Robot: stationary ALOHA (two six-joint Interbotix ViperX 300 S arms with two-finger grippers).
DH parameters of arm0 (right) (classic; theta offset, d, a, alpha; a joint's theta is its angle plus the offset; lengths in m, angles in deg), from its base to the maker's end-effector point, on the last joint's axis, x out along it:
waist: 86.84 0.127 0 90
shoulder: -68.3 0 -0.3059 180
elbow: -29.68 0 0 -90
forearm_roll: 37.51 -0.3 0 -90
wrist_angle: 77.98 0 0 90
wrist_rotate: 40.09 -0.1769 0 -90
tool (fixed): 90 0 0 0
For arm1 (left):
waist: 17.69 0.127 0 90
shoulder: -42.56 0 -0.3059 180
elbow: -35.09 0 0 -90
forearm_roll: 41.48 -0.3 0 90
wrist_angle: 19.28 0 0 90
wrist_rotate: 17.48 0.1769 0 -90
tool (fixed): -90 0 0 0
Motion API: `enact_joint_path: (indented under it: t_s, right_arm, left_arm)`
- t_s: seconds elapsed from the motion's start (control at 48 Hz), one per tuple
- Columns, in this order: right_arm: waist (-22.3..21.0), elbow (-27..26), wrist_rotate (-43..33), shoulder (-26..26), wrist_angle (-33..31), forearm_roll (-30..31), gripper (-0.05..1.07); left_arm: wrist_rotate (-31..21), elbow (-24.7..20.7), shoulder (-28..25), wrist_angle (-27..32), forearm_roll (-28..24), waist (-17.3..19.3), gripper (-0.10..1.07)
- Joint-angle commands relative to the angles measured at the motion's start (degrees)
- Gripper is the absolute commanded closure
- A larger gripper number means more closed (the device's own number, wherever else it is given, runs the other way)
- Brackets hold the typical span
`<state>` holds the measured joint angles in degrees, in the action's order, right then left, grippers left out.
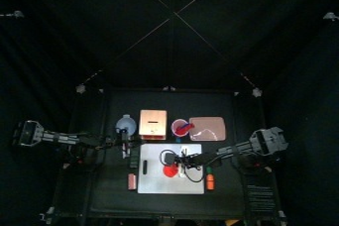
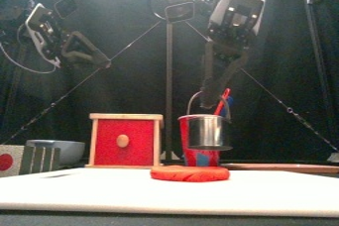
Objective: Place cookie cutter on dough
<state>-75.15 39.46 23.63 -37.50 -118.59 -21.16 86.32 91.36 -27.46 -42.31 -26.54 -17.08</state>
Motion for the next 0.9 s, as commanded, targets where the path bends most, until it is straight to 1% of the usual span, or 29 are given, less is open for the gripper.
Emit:
enact_joint_path:
  t_s: [0.0,0.146,0.292,0.562,0.875]
  right_arm:
    - [0.7,-3.5,-0.2,-0.8,-0.2,-0.2,0.50]
    - [1.1,-6.1,-0.4,-3.2,-0.2,-0.3,0.50]
    - [1.1,-7.2,-0.1,-4.5,-0.2,0.1,0.50]
    - [0.7,-6.8,0.1,-4.7,-0.4,0.5,0.50]
    - [0.7,-7.0,-0.5,-6.5,-1.1,1.1,0.49]
  left_arm:
    - [0.0,-0.7,0.0,-0.6,0.0,0.1,0.56]
    - [0.1,0.0,0.0,-0.5,0.0,0.1,0.56]
    - [0.0,0.4,0.0,-0.5,0.0,0.2,0.56]
    - [0.0,0.8,0.0,-0.5,0.0,0.1,0.56]
    - [0.0,1.0,0.0,-0.5,0.0,0.1,0.56]
